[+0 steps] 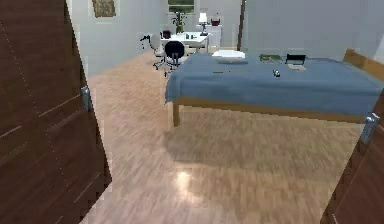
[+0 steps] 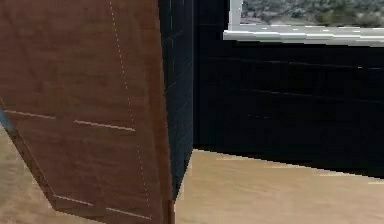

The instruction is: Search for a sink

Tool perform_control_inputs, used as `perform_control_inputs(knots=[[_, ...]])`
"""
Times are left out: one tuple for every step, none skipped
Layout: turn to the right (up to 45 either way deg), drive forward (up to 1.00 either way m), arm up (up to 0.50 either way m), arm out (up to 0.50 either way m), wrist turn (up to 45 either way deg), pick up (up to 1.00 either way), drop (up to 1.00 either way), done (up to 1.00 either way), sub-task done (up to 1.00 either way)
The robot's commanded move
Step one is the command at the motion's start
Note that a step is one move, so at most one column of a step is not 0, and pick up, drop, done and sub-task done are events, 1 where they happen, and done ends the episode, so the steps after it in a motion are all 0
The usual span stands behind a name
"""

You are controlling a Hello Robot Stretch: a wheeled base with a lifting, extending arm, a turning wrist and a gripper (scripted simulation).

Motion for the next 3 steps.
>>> perform_control_inputs(knots=[[0.0,1.0,0.0,0.0,0.0,0.0,0.0,0.0,0.0],[0.0,0.55,0.0,0.0,0.0,0.0,0.0,0.0,0.0],[-45.0,0.0,0.0,0.0,0.0,0.0,0.0,0.0,0.0]])
